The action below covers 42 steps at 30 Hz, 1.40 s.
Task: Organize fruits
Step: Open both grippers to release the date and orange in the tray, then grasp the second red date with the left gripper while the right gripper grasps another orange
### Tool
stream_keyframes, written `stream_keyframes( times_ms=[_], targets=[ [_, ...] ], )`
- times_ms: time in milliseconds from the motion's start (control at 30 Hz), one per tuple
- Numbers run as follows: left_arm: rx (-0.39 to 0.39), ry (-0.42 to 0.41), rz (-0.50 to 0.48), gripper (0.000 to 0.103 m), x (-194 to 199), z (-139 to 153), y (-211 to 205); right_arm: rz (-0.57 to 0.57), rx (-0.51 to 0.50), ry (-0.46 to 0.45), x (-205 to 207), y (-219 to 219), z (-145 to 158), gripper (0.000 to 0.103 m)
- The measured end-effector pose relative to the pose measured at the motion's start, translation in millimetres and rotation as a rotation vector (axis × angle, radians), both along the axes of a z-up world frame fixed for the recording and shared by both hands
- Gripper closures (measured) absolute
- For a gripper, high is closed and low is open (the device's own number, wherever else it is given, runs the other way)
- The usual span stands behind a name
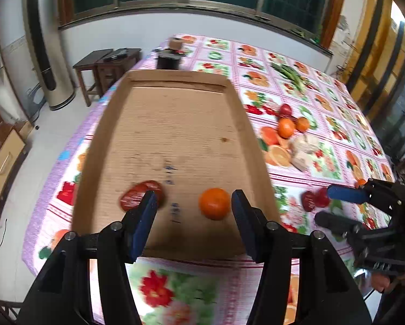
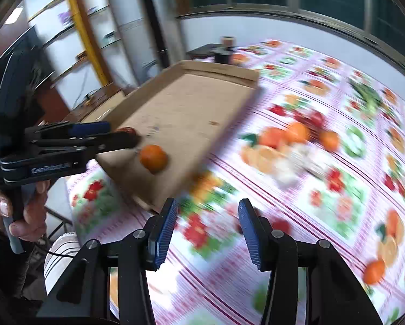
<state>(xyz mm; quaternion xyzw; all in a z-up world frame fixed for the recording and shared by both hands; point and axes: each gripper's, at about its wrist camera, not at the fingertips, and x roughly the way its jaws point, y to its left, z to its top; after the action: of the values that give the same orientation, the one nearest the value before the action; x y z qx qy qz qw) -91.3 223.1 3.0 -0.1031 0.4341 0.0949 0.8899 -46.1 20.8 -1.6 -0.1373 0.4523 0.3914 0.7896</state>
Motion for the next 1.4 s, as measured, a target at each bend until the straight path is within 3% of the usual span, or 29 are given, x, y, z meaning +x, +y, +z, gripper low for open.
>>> stream_keyframes(
  times_ms=[467,767,1400],
  targets=[
    [-0.01,0.007,-0.194,0.047,13,4,-93,-0.231,0.001,-0.016,9,-116,6,0.054],
    [-0.002,0.042,-0.274,0.047,25,-9,-135,-0.319,0.012,-0.017,9,-159,6,0.054],
    [0.064,0.125,-0.277,0.048,65,-53,-143,-0.433,-0.007,0.01,46,-191,-24,0.053]
  ],
)
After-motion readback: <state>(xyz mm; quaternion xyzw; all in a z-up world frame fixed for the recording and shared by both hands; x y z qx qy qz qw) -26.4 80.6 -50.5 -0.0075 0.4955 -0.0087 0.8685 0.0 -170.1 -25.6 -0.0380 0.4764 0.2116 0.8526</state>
